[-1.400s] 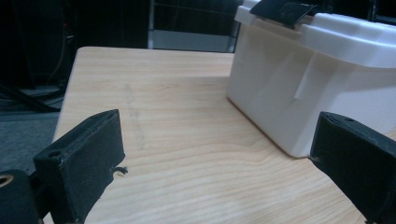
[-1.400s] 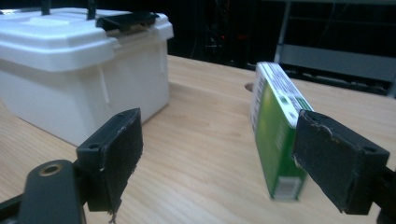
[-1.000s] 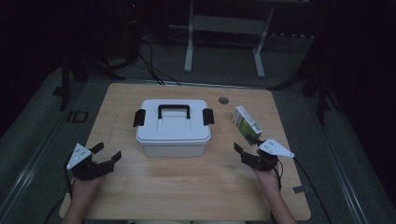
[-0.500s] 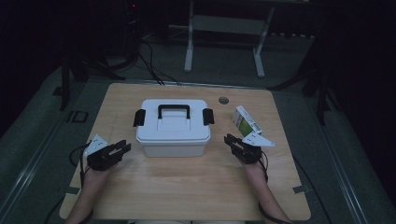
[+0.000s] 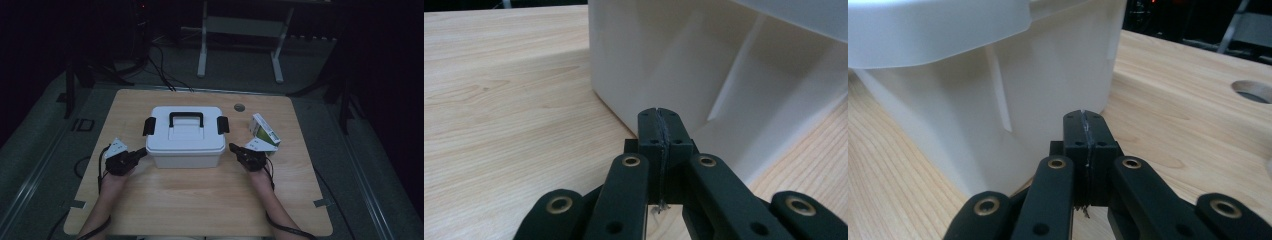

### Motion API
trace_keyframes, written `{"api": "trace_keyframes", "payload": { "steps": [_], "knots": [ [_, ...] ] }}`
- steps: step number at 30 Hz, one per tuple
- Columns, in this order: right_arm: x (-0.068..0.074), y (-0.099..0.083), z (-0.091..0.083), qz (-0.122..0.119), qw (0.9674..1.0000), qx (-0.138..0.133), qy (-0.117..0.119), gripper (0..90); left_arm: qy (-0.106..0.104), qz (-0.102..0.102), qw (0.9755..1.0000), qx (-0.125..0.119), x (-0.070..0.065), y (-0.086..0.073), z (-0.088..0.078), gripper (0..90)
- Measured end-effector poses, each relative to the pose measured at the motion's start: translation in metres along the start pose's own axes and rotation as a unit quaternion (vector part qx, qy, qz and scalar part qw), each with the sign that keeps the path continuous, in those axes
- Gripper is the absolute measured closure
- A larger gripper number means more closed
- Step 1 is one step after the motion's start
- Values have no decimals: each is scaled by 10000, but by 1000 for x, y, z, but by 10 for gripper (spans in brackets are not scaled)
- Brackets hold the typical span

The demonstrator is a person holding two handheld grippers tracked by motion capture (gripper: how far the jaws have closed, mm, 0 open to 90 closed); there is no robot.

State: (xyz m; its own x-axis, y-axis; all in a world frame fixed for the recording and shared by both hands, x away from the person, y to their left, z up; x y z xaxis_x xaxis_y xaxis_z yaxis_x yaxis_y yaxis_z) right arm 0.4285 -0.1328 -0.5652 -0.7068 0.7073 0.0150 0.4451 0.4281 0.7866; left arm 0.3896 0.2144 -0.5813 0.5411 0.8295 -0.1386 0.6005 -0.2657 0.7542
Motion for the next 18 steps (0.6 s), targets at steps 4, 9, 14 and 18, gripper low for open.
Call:
{"api": "trace_keyframes", "payload": {
  "steps": [4, 9, 14, 18],
  "knots": [
    [4, 3, 8, 19, 10000, 24, 62, 900, -16, 15, 10000, 36, 0, 2, 6, 898],
    [9, 6, 13, 24, 9999, 18, 163, 900, -44, 3, 10000, 15, 0, 4, 9, 897],
    [14, 8, 19, 10, 9997, 35, 250, 900, -102, 61, 9999, 42, -1, 7, 11, 897],
    [16, 9, 22, 2, 9996, 46, 295, 900, -146, 115, 9998, 32, -4, 10, 10, 897]
  ]
}}
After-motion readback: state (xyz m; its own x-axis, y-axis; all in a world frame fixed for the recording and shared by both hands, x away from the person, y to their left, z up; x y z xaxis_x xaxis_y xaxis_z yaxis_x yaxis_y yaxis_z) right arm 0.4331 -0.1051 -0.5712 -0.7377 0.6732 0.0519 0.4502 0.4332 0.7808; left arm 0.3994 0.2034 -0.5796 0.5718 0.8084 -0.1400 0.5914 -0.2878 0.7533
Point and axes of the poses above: each handheld gripper's, and its own axes: z roughly forward along the jaws, y roughly out of its top, x roughly to its left, the point moved 8 cm from there along z, roughly forward along the jaws, and after that the axes turned 15 degrees about x, right-handed, at the moved point
